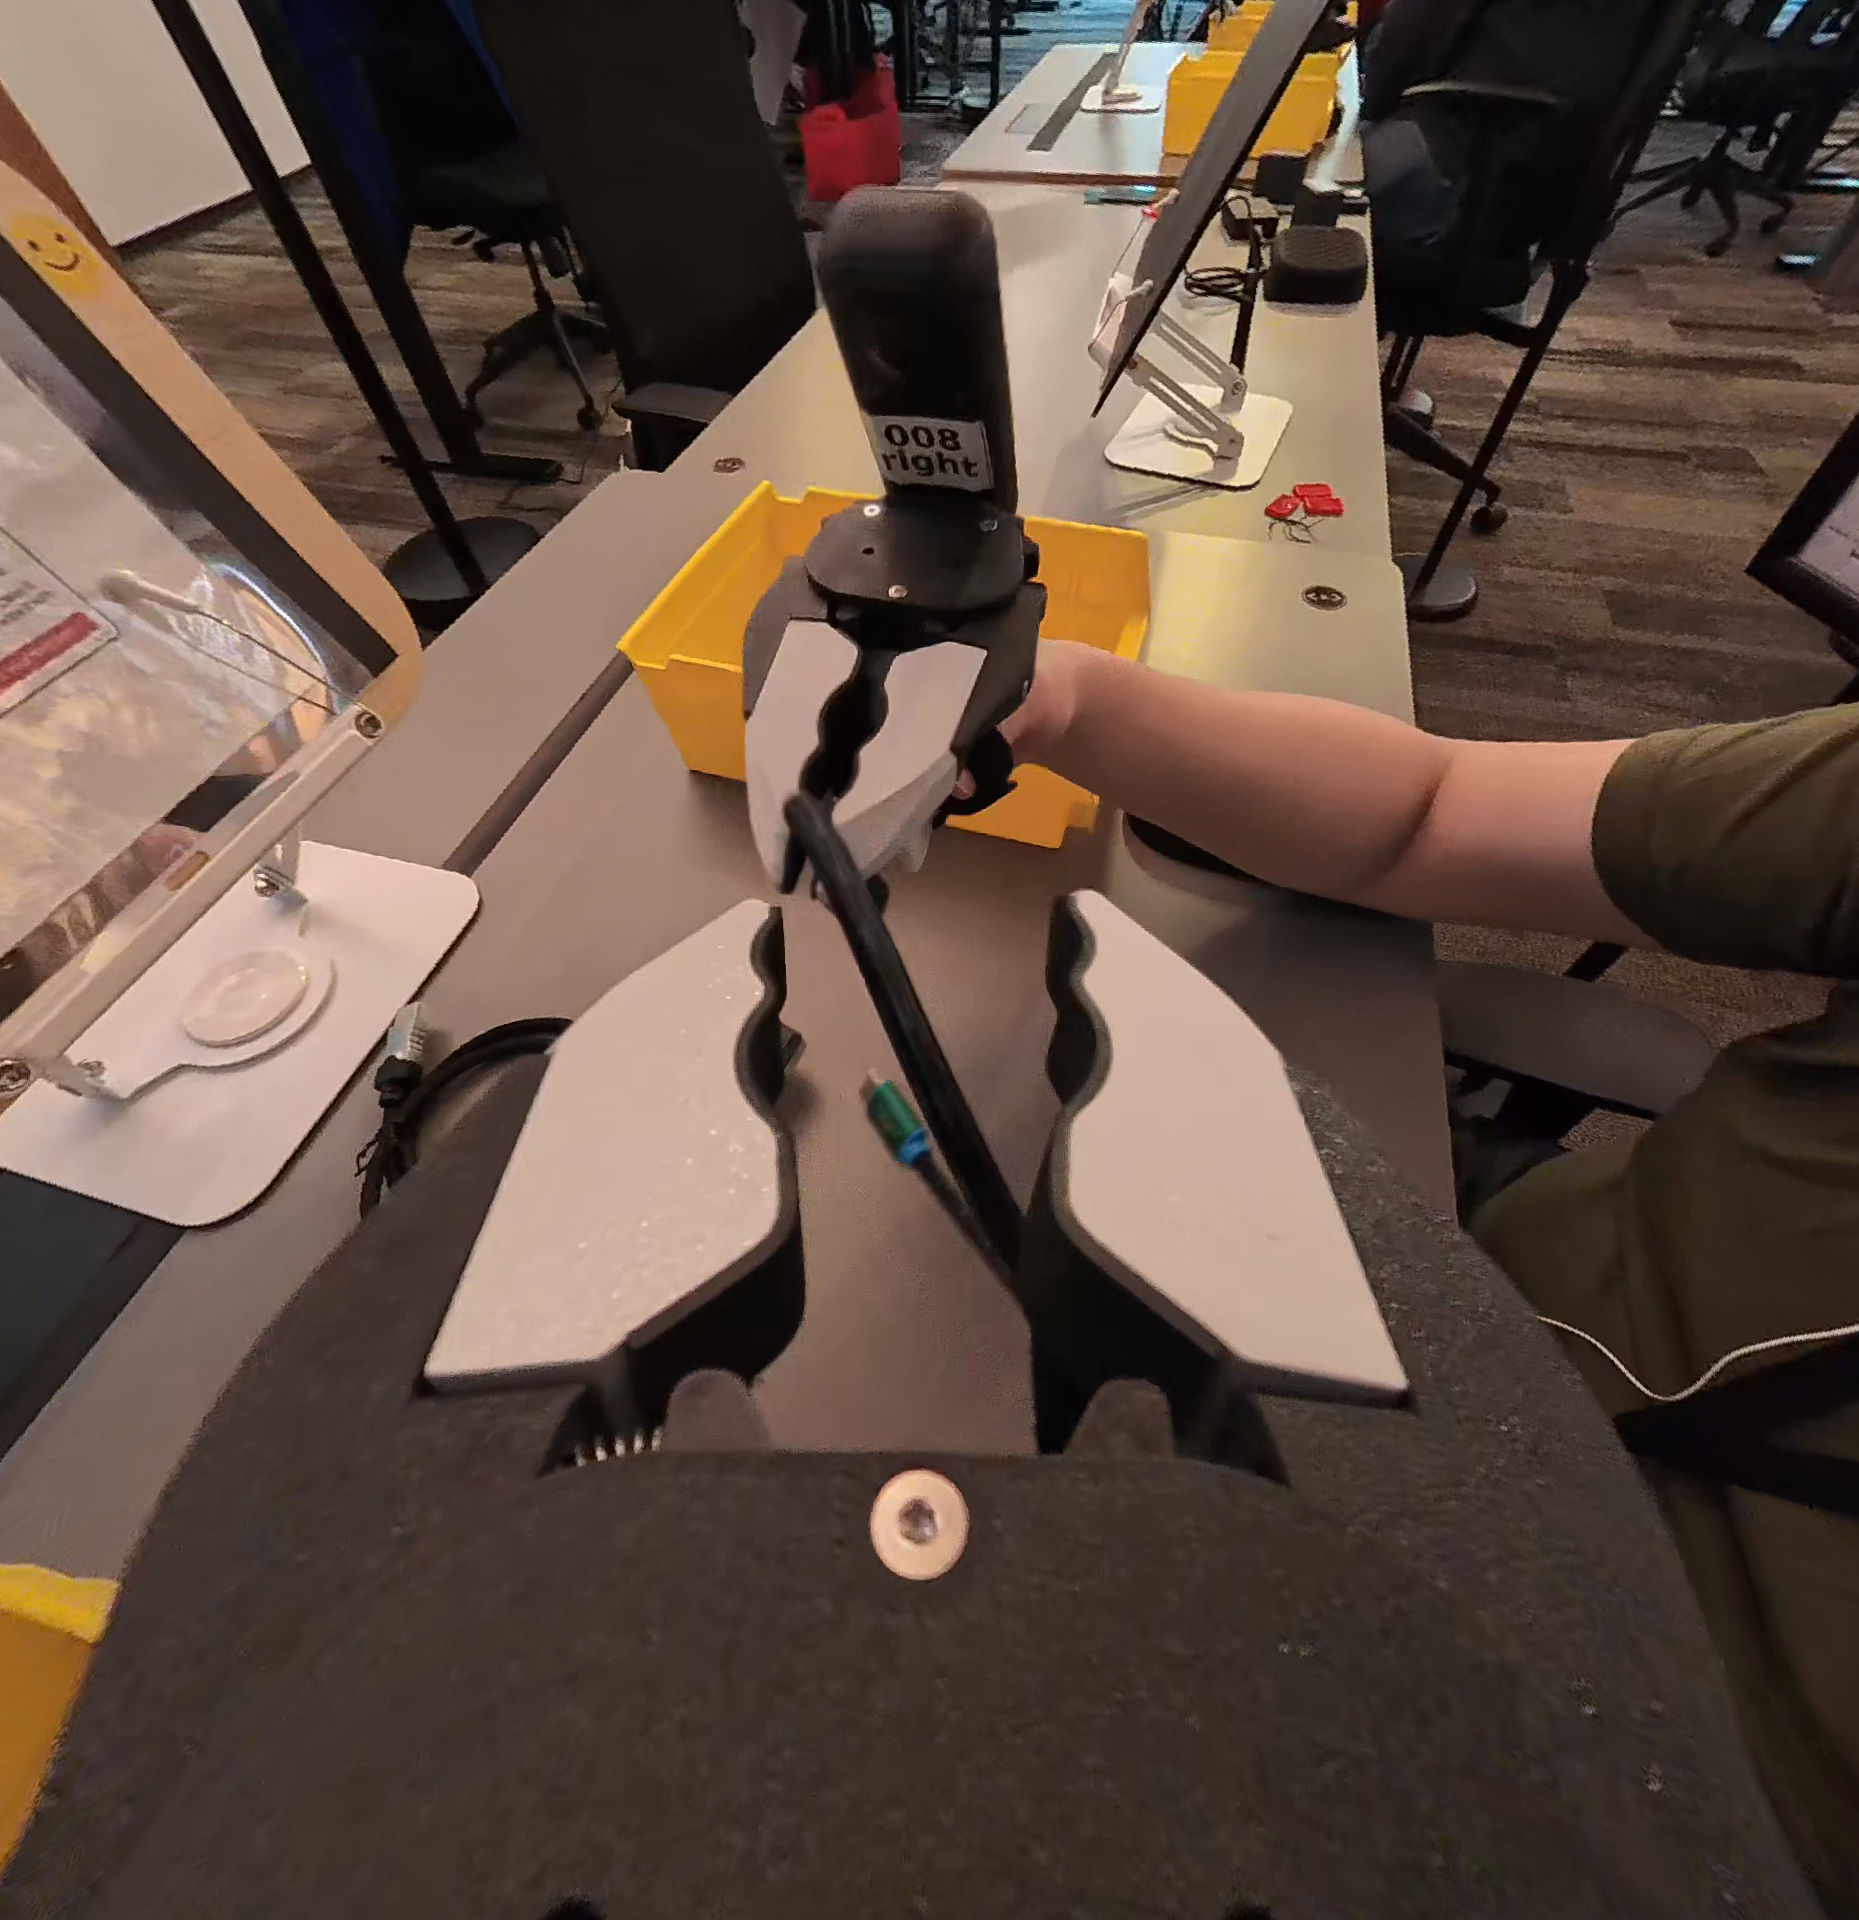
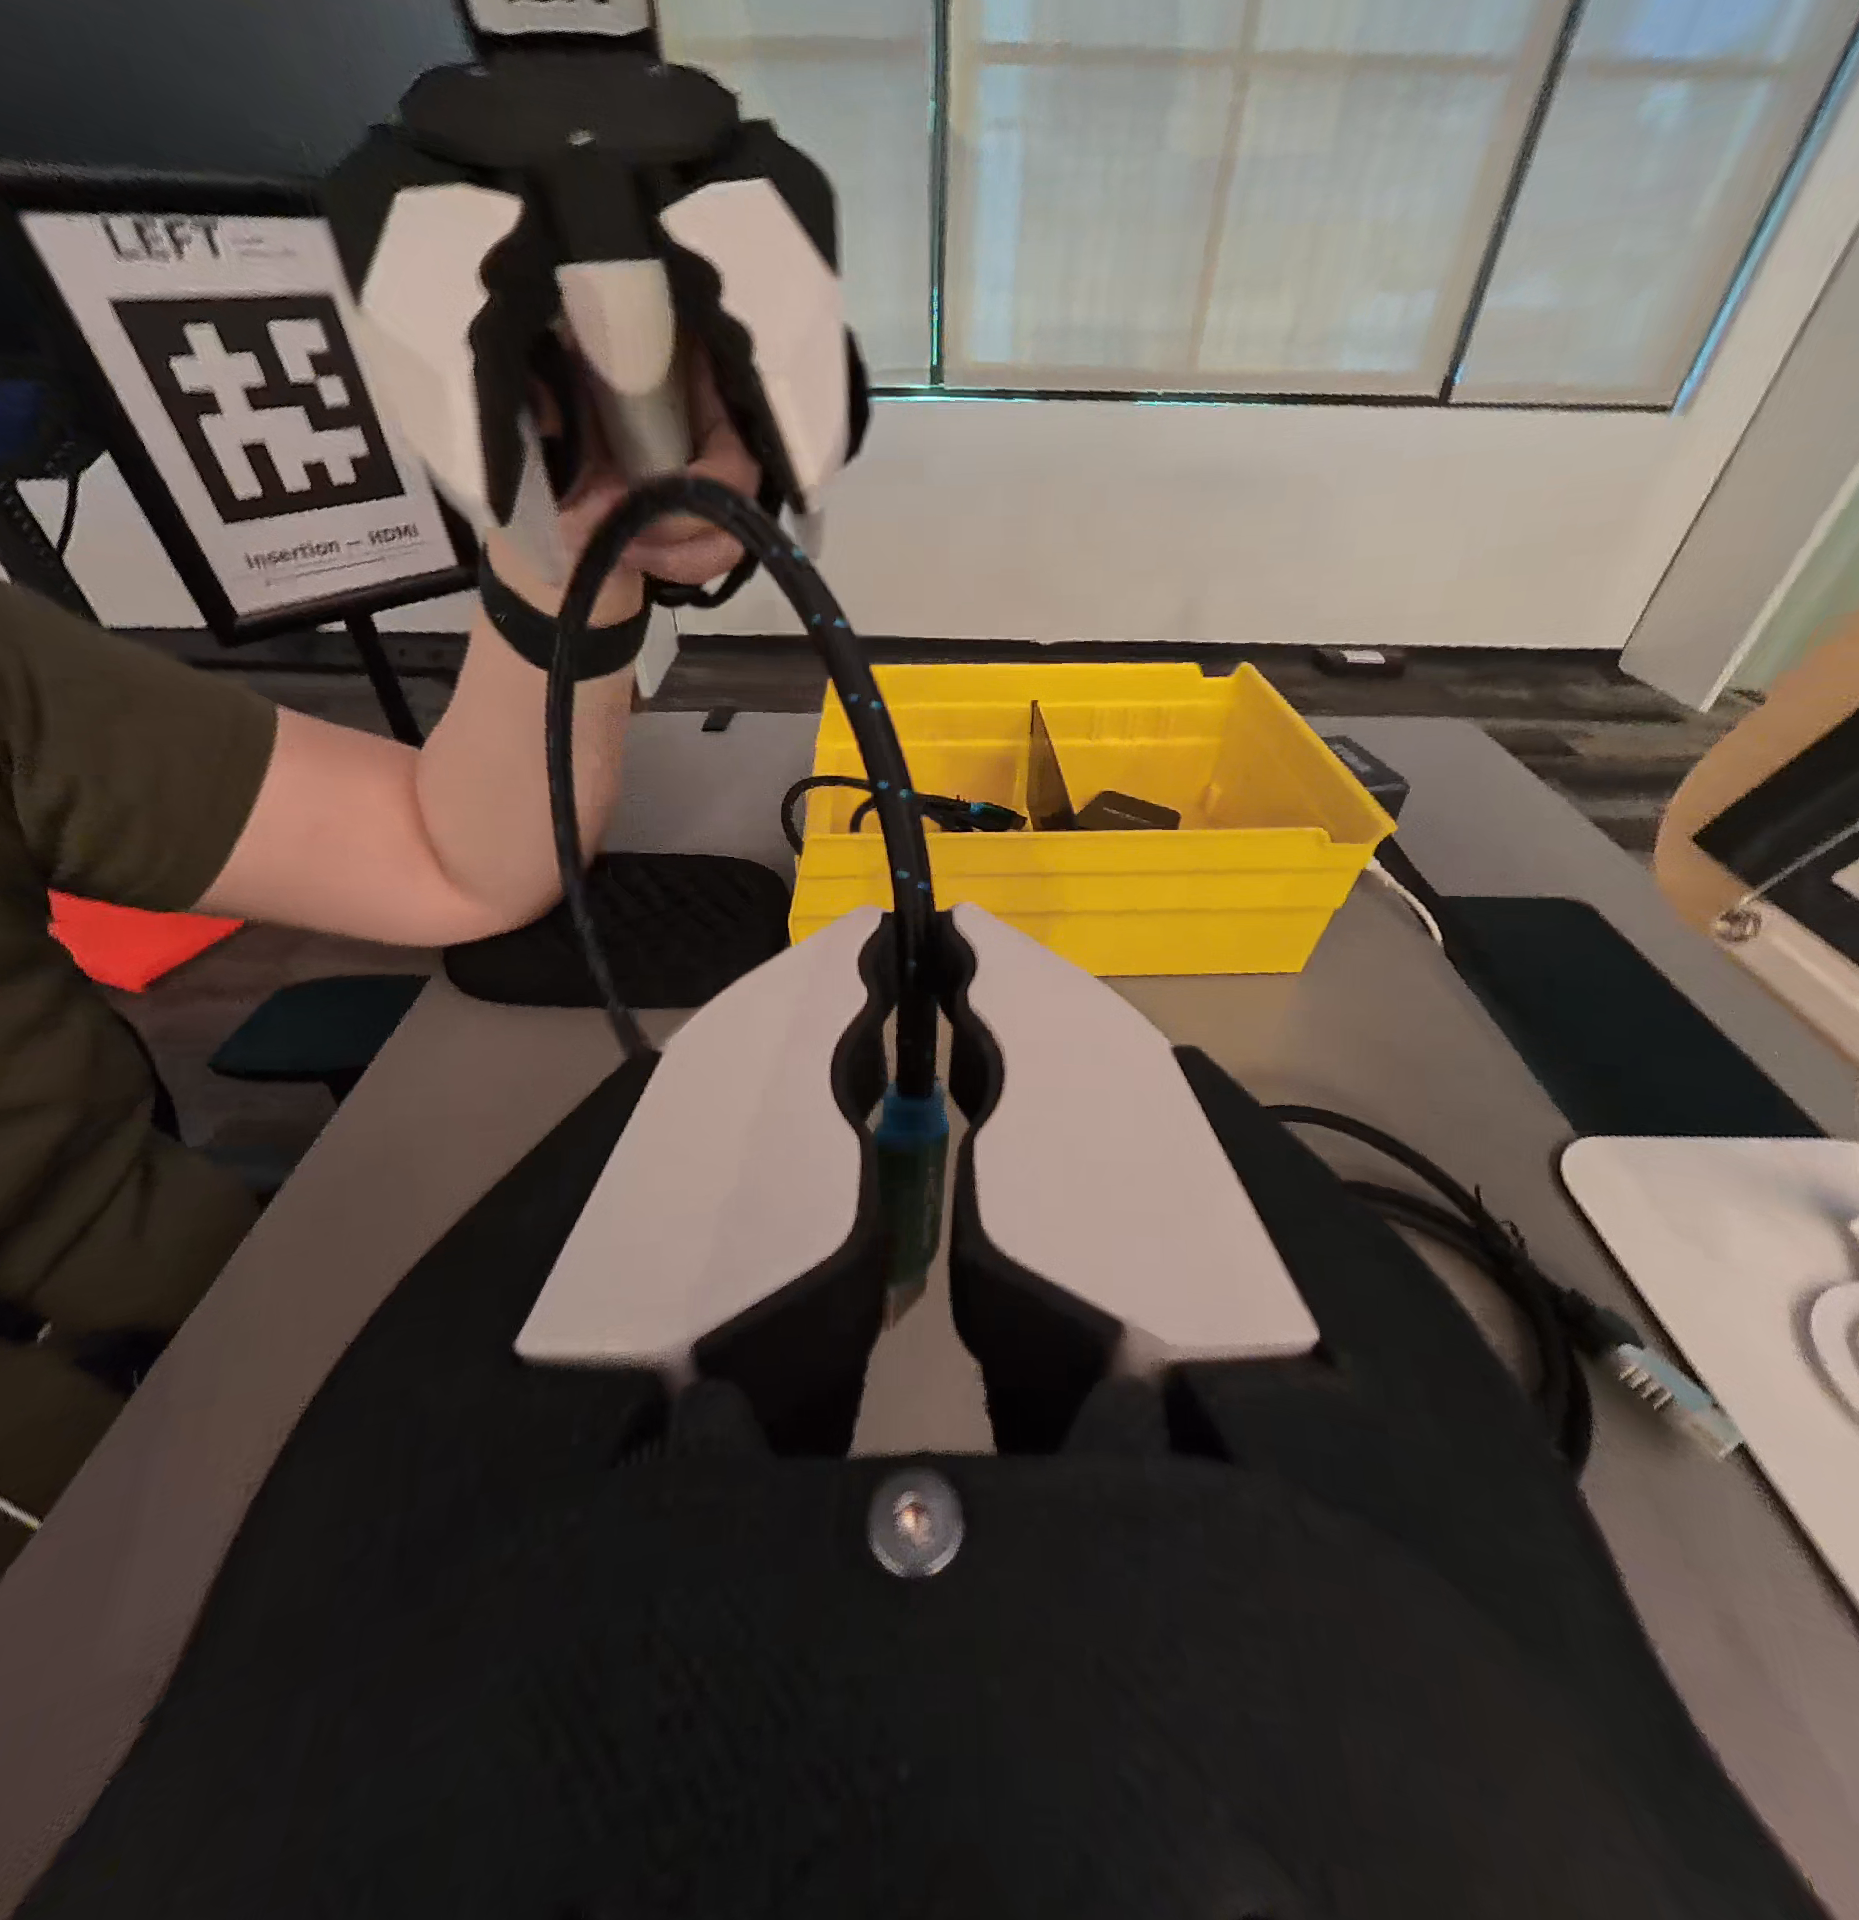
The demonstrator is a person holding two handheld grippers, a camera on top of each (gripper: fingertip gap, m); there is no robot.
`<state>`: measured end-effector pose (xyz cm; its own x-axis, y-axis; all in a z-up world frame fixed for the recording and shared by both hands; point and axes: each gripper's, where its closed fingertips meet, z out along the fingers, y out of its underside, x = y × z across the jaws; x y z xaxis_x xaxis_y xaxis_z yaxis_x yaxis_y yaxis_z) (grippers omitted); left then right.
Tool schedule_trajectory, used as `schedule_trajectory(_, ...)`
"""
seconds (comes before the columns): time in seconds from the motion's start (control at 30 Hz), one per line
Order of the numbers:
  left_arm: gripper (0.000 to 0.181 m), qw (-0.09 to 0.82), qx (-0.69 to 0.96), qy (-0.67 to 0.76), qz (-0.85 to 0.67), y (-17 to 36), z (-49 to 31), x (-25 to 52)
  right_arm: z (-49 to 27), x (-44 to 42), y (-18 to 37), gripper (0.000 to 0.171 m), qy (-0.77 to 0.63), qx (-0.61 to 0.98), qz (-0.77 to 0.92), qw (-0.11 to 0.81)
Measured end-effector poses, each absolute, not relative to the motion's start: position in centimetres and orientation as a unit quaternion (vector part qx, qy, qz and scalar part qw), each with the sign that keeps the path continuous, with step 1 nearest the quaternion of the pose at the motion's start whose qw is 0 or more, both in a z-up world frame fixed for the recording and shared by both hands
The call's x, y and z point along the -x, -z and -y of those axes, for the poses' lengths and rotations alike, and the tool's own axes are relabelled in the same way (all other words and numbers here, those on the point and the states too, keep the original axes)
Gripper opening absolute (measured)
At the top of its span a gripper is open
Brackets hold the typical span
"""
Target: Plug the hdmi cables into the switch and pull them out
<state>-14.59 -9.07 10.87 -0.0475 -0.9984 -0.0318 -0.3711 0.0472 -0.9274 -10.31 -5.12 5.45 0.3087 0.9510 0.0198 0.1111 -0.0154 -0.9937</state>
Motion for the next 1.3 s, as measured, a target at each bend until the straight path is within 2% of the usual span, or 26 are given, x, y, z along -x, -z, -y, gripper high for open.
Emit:
schedule_trajectory(0.17, 0.049, 0.389, 0.544, 0.422, -0.612, -11.2, 9.5, 14.8, 6.2, 10.4, -5.5, 0.008, -0.361, 0.570, 0.485, 0.557)
schedule_trajectory(0.33, 0.044, 0.421, 0.568, 0.393, -0.588, -9.7, 5.9, 14.3, 7.8, 10.2, -7.2, 0.007, -0.377, 0.517, 0.500, 0.583)
schedule_trajectory(0.6, 0.054, 0.323, 0.543, 0.407, -0.659, -3.9, 8.9, 9.6, 10.5, 11.4, -11.0, 0.007, -0.503, 0.430, 0.456, 0.595)
schedule_trajectory(0.7, 0.053, 0.343, 0.546, 0.367, -0.671, -3.2, 8.5, 9.3, 10.7, 11.0, -12.1, 0.007, -0.528, 0.418, 0.436, 0.597)
schedule_trajectory(0.97, 0.052, 0.362, 0.562, 0.351, -0.656, -3.8, 6.7, 10.4, 10.4, 9.1, -13.6, 0.007, -0.484, 0.433, 0.423, 0.631)
schedule_trajectory(1.1, 0.056, 0.369, 0.580, 0.323, -0.651, -3.0, 5.6, 10.4, 10.1, 7.4, -15.5, 0.007, -0.461, 0.431, 0.385, 0.674)
schedule_trajectory(1.2, 0.065, 0.348, 0.583, 0.362, -0.639, -2.9, 6.5, 9.4, 9.6, 5.1, -17.8, 0.008, -0.412, 0.419, 0.322, 0.743)
schedule_trajectory(1.3, 0.074, 0.366, 0.584, 0.339, -0.640, -2.1, 6.1, 8.5, 9.1, 2.7, -19.3, 0.007, -0.361, 0.413, 0.246, 0.799)
